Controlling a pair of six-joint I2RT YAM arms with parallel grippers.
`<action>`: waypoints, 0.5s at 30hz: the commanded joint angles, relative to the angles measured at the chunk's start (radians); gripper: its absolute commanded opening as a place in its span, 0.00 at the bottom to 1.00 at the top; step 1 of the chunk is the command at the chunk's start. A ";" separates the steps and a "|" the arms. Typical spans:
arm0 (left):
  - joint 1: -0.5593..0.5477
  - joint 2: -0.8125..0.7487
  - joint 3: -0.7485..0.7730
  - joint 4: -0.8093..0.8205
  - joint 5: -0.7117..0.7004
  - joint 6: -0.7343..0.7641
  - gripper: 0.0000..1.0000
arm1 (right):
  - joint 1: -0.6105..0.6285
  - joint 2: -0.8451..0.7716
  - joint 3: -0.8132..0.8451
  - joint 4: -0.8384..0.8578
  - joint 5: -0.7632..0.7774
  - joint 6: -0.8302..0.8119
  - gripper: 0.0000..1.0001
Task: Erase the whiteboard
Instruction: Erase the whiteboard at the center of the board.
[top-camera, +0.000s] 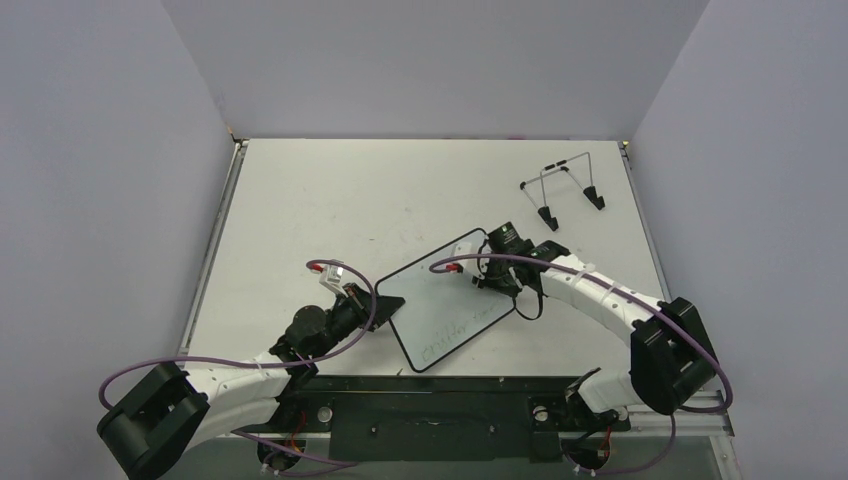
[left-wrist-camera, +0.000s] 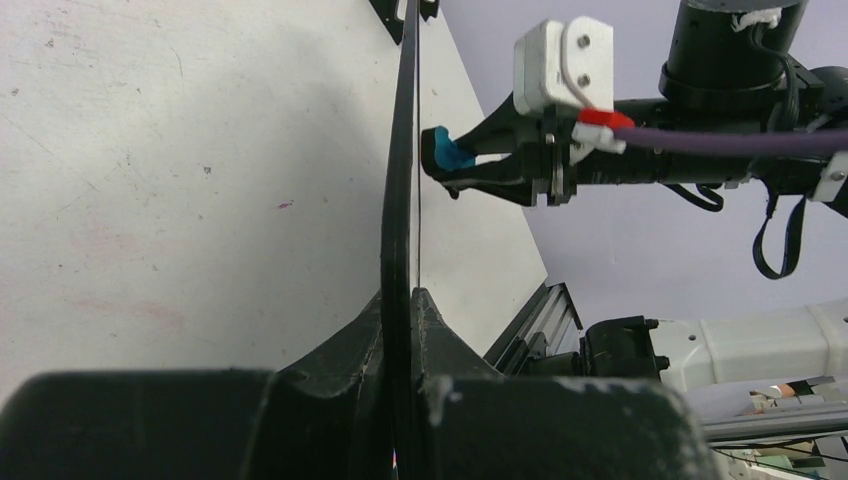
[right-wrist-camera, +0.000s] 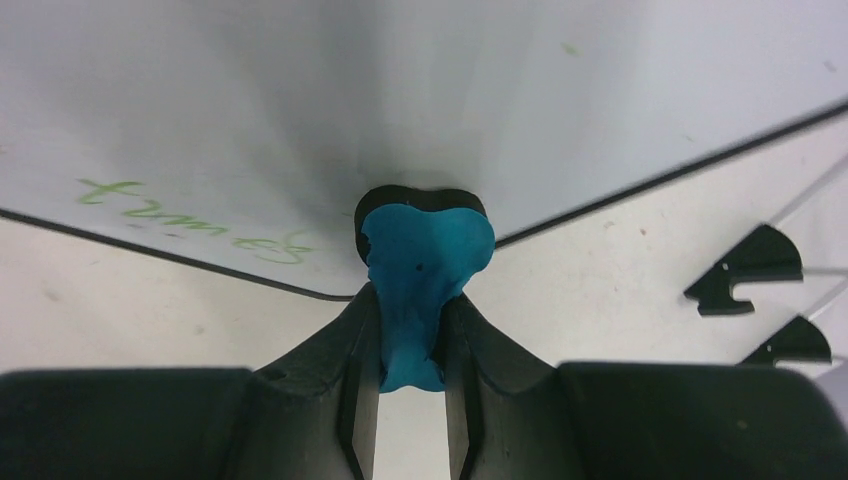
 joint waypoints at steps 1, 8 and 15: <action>-0.001 -0.027 0.038 0.171 0.016 -0.012 0.00 | -0.061 -0.035 0.004 0.068 0.055 0.043 0.00; -0.001 -0.025 0.043 0.170 0.021 -0.011 0.00 | -0.006 -0.029 0.021 -0.061 -0.153 -0.055 0.00; 0.000 -0.051 0.044 0.145 0.016 -0.006 0.00 | 0.007 -0.029 -0.002 0.097 0.079 0.057 0.00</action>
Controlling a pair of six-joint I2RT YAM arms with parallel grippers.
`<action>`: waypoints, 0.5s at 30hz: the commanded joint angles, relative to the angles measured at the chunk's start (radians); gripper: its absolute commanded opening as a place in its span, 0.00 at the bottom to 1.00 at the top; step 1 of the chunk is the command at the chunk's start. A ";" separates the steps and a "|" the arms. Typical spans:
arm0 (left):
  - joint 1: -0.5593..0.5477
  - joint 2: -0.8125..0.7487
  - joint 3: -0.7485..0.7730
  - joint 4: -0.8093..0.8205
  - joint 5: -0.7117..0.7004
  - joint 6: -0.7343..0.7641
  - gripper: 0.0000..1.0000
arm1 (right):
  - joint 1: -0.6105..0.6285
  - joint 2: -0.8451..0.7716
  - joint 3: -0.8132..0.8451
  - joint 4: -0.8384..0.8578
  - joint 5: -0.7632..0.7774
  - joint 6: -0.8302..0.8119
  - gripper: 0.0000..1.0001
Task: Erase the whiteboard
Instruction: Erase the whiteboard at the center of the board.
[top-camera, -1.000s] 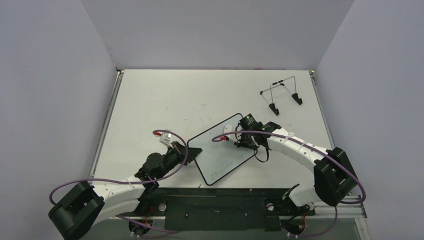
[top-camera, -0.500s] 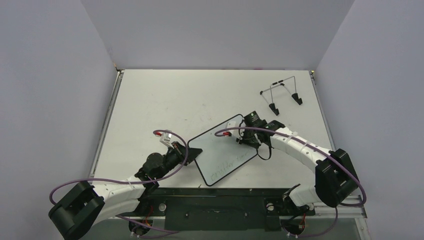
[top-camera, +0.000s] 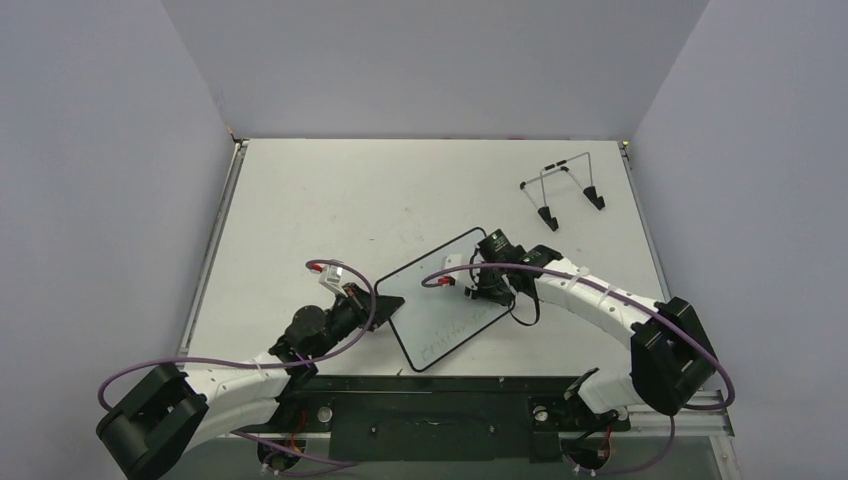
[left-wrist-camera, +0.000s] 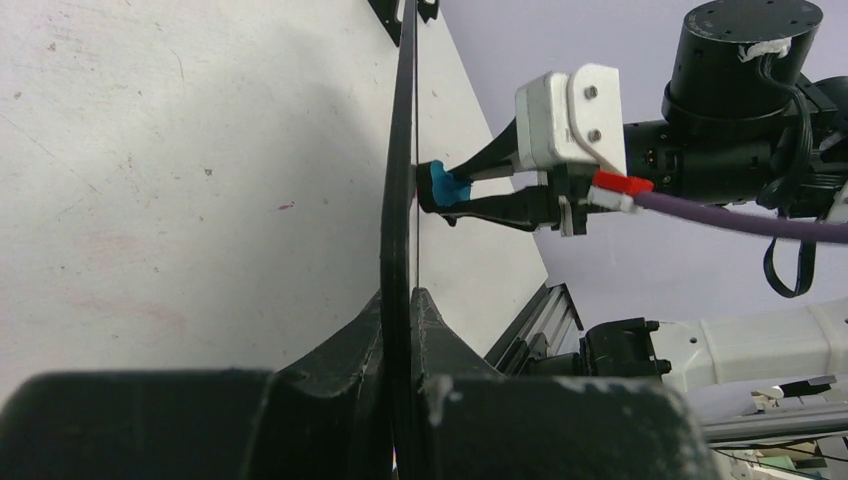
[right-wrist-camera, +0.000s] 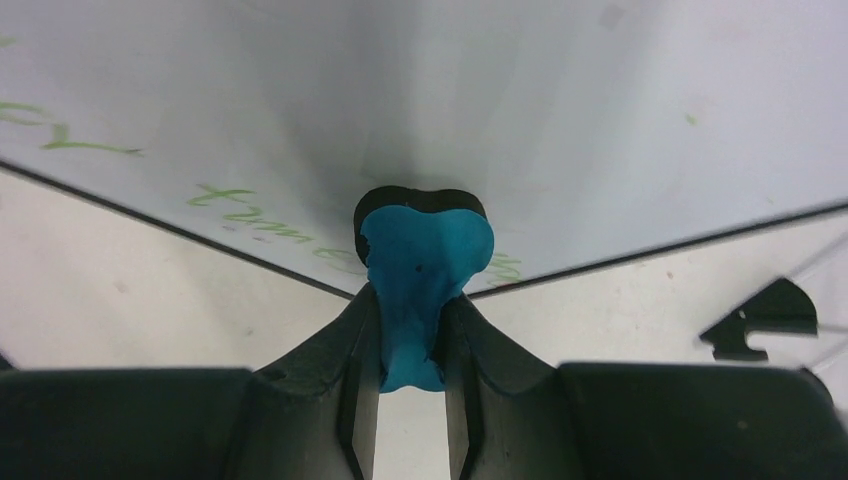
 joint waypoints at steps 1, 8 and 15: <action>0.001 -0.051 0.045 0.142 0.010 -0.005 0.00 | -0.077 -0.029 -0.003 0.148 0.182 0.094 0.00; 0.002 -0.025 0.051 0.160 0.022 -0.006 0.00 | -0.073 -0.001 0.004 0.024 0.066 -0.014 0.00; 0.006 -0.060 0.030 0.147 0.010 -0.010 0.00 | 0.032 0.013 0.000 0.005 0.088 -0.052 0.00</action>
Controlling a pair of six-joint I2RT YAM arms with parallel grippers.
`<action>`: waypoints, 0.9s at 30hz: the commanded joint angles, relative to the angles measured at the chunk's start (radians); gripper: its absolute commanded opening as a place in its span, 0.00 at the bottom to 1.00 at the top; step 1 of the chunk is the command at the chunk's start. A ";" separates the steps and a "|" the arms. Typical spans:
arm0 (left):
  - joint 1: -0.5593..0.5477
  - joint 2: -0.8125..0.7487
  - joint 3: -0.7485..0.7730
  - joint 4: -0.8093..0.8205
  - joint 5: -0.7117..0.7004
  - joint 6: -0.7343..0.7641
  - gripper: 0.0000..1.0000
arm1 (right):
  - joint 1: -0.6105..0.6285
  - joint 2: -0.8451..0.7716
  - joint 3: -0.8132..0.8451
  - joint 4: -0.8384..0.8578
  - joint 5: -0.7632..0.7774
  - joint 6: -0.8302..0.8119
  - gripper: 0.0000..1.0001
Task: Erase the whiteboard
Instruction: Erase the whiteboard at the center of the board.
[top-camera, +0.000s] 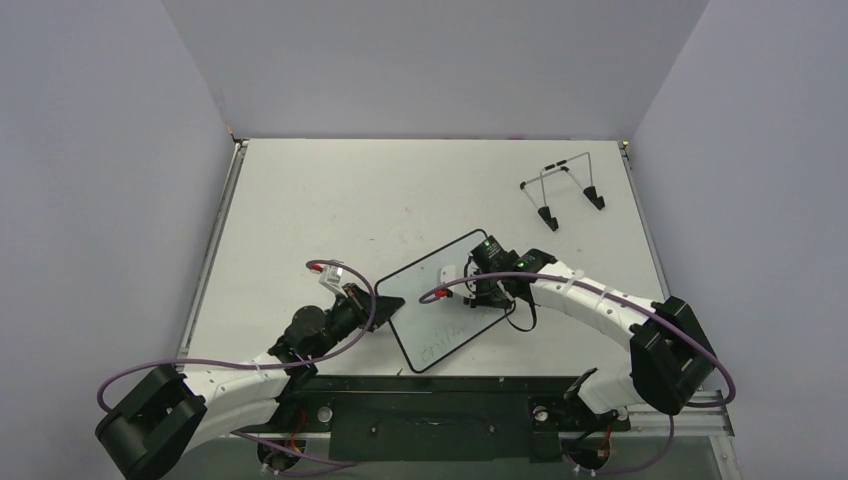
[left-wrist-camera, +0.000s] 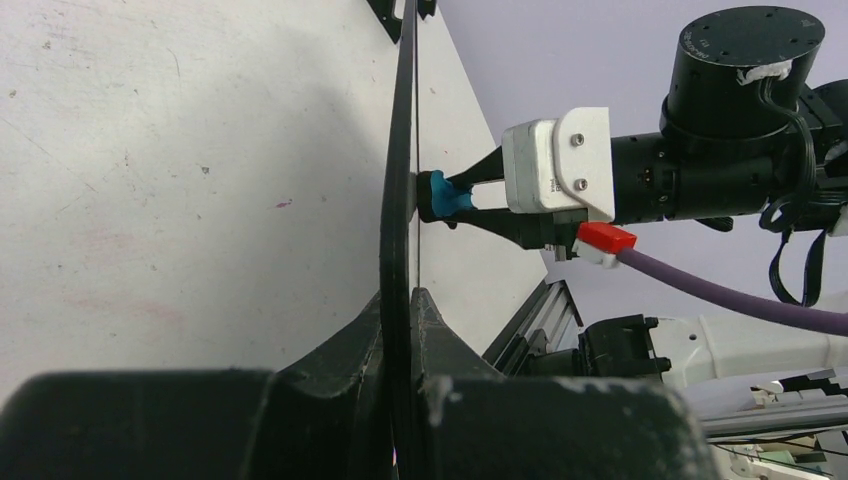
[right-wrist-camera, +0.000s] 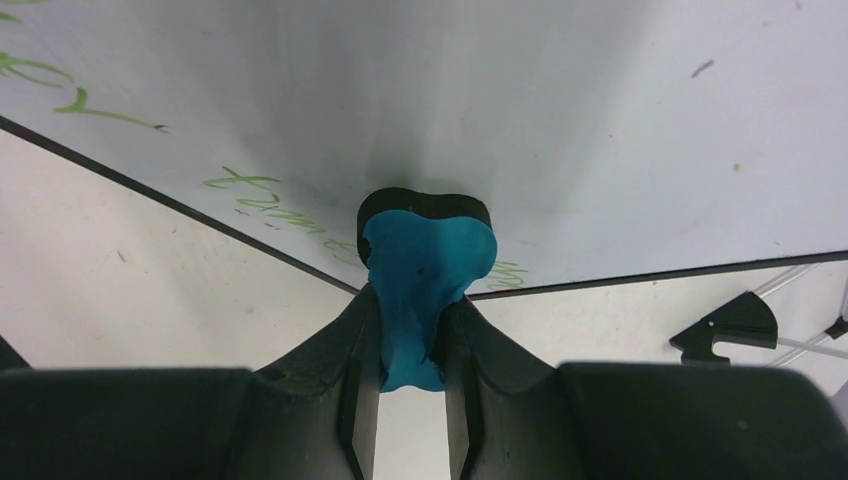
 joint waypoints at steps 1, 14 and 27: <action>0.005 -0.061 0.027 0.150 0.002 -0.014 0.00 | -0.041 0.008 0.002 0.040 0.047 0.016 0.00; 0.008 -0.059 0.027 0.145 0.005 -0.016 0.00 | -0.004 0.013 0.008 -0.030 -0.034 -0.030 0.00; 0.010 -0.053 0.036 0.133 0.009 -0.016 0.00 | -0.109 0.028 0.016 0.132 0.172 0.134 0.00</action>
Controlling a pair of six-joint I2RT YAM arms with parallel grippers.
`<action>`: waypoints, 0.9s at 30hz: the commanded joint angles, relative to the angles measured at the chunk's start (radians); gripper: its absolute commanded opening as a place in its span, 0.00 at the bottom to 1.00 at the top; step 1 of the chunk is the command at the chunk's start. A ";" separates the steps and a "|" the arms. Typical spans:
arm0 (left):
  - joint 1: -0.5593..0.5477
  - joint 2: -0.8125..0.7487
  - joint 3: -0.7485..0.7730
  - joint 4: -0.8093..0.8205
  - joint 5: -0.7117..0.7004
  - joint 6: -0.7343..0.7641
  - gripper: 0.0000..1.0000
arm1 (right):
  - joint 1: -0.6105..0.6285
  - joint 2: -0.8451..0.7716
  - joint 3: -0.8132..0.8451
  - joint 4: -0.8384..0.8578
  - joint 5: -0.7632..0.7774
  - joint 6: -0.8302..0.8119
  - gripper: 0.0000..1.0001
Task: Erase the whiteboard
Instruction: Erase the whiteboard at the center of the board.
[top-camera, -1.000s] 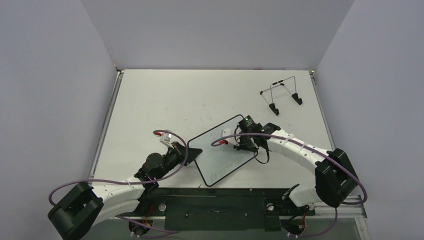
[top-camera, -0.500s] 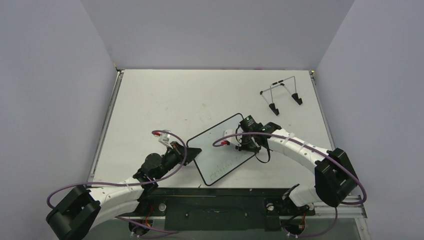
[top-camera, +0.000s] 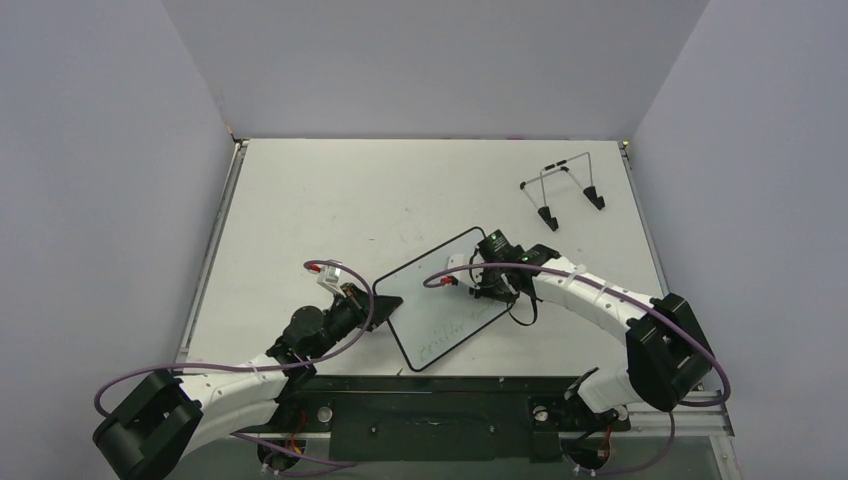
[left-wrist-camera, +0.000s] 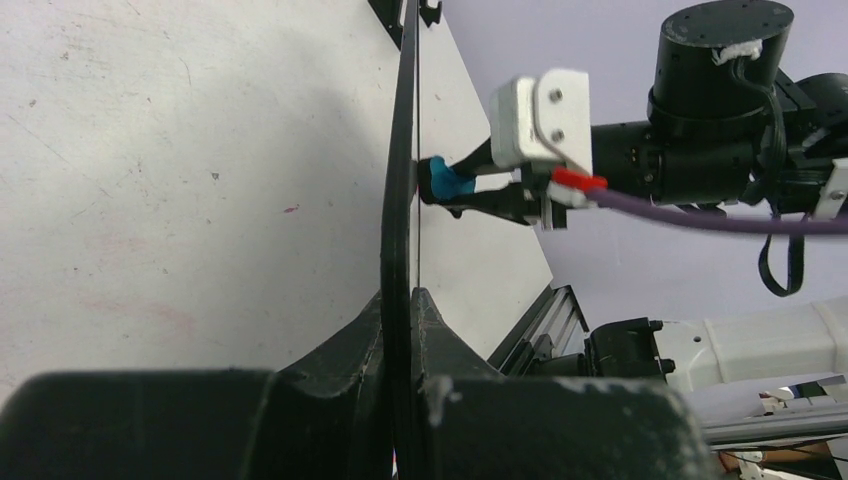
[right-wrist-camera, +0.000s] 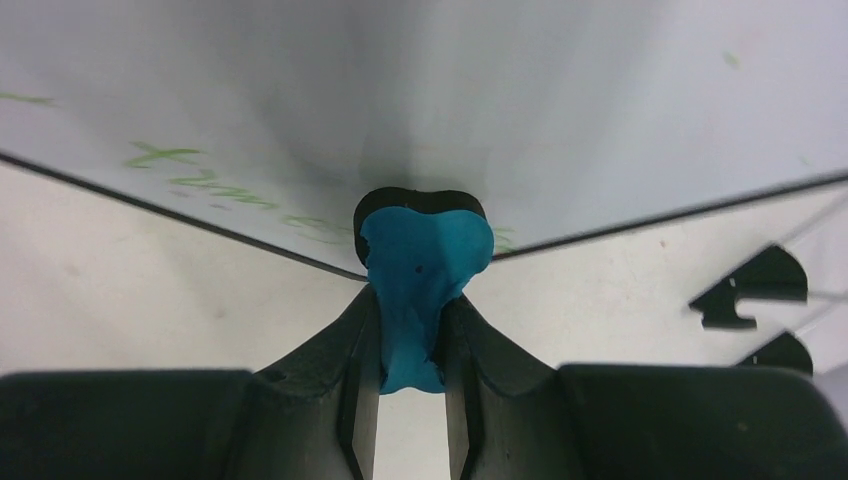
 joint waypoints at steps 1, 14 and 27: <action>0.003 -0.023 0.038 0.164 0.015 -0.026 0.00 | -0.110 0.005 0.014 0.137 0.147 0.113 0.00; 0.004 -0.037 0.037 0.145 0.017 -0.028 0.00 | -0.052 -0.039 0.001 0.161 0.089 0.111 0.00; 0.004 -0.033 0.035 0.157 0.035 -0.035 0.00 | 0.009 -0.048 0.010 0.037 -0.086 -0.001 0.00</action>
